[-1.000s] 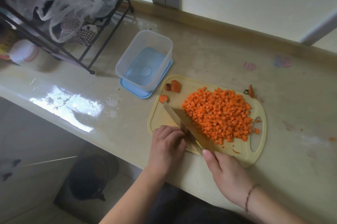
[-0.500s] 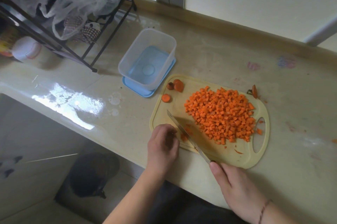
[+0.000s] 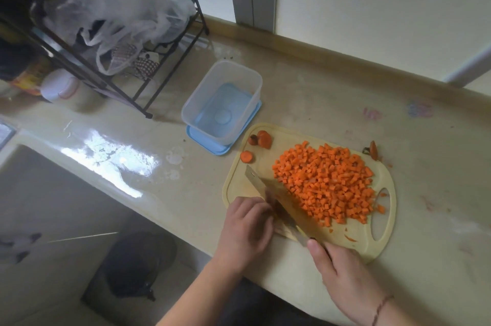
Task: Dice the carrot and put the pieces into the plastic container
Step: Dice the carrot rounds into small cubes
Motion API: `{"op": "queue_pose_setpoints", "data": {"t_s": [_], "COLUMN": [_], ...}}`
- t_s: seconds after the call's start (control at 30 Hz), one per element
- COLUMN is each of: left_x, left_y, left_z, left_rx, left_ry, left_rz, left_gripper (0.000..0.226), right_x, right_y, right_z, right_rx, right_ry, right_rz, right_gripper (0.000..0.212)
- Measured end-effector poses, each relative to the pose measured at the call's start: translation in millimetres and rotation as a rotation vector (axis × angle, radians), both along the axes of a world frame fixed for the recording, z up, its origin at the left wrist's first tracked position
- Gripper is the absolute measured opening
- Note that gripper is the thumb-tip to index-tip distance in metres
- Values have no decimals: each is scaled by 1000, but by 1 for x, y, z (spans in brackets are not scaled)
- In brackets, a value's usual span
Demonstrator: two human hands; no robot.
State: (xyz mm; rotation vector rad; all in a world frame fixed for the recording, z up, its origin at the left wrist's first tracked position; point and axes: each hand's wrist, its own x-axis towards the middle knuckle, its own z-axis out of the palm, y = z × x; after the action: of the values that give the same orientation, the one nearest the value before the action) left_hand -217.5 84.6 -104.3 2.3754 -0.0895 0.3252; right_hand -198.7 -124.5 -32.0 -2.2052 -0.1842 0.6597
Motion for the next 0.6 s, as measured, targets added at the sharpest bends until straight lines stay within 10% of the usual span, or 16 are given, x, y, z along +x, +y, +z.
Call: {"op": "queue_pose_setpoints", "data": {"t_s": [0.6], "left_x": [81], "left_y": [15], "left_z": [16], "left_rx": [111], "left_ry": [-214], "left_rz": [-141], "left_gripper": [16], "right_x": [22], "right_y": [-34], "right_z": [28], "right_rx": [32], "right_ry": [194], "right_rz": [-331], "right_gripper": [70]}}
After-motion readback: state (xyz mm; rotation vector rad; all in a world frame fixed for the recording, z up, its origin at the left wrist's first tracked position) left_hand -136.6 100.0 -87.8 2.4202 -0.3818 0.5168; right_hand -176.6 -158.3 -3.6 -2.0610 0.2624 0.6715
